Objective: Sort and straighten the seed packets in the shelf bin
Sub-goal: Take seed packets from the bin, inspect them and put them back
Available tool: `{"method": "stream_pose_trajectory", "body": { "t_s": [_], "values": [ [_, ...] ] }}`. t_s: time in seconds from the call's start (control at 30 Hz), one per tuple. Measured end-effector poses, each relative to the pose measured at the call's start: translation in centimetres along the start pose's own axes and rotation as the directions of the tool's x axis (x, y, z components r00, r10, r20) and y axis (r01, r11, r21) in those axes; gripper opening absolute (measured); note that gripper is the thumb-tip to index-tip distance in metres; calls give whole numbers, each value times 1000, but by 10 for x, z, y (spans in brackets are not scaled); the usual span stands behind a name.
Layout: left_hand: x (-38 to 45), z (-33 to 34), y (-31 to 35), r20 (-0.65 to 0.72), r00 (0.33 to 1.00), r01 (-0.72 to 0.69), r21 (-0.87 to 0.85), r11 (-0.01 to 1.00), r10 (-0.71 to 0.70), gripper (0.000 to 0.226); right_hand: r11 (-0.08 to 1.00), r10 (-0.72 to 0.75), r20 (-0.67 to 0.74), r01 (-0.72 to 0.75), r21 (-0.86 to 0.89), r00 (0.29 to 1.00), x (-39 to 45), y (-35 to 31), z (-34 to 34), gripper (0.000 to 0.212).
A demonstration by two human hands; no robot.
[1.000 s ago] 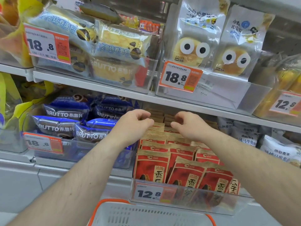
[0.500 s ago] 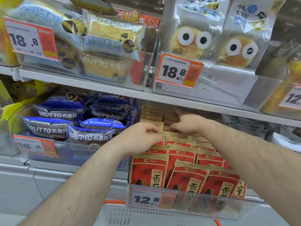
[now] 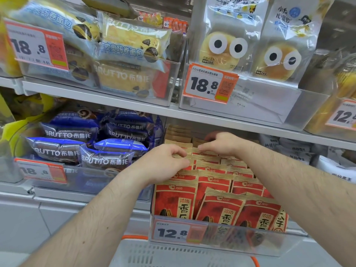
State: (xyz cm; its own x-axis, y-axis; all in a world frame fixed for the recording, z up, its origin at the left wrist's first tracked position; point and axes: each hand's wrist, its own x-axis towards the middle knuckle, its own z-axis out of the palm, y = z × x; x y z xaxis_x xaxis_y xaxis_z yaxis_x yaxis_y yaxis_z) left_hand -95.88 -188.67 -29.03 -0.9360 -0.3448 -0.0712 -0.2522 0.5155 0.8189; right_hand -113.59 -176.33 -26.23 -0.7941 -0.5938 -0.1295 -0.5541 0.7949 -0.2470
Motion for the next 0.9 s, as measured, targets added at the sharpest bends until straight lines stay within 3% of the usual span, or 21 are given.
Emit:
{"method": "stream_pose_trajectory", "body": {
  "t_s": [0.13,0.37,0.53,0.73,0.9],
  "values": [
    [1,0,0,1,1000,-5,-2,1000,5,34,1000,-4,47,5,-27,999,-1,-3,-2,77],
    [0,2,-1,-39,999,-21,3,1000,21,35,990,-110,139,121,-70,984,-24,-3,-9,60],
    [-1,2,-2,-55,998,-19,-30,999,17,31,952,-122,182,166,-255,976,-42,-6,-9,79],
    [-1,3,-3,-66,997,-35,-32,999,33,29,947,-99,216,158,-278,971,-49,-8,0,112],
    [0,4,-2,-71,997,-41,-65,997,37,30,972,-90,52,99,-215,995,-44,-6,5,85]
  ]
}}
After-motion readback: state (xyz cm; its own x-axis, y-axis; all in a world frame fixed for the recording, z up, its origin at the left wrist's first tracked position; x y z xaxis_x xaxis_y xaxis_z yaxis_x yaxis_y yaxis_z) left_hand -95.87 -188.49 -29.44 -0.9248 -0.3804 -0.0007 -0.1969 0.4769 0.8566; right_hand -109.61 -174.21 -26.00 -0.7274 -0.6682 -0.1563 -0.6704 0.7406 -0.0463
